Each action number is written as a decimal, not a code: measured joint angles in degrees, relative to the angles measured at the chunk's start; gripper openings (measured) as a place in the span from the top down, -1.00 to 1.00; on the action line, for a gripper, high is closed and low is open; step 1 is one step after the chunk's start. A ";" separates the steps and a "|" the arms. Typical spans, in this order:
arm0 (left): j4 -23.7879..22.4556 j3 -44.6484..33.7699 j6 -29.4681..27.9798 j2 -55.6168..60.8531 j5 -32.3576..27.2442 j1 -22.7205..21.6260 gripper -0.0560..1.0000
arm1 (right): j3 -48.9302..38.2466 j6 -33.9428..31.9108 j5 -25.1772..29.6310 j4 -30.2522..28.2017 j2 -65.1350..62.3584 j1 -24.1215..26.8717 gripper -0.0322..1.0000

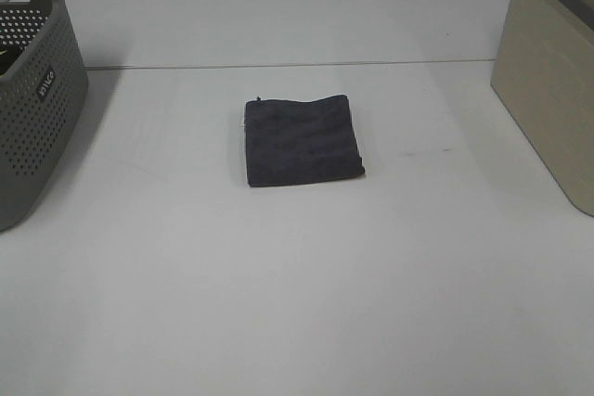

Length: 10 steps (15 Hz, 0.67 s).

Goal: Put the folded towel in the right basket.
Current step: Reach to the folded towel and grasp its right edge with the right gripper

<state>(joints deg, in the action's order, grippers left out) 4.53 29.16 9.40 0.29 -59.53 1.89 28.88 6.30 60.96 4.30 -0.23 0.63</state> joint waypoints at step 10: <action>0.00 0.00 0.00 0.00 0.00 0.00 -0.97 | 0.00 0.00 0.00 0.00 0.00 0.00 -0.77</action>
<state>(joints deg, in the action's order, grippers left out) 4.53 29.16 9.40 0.29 -59.53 1.89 28.88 6.30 60.96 4.30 -0.23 0.63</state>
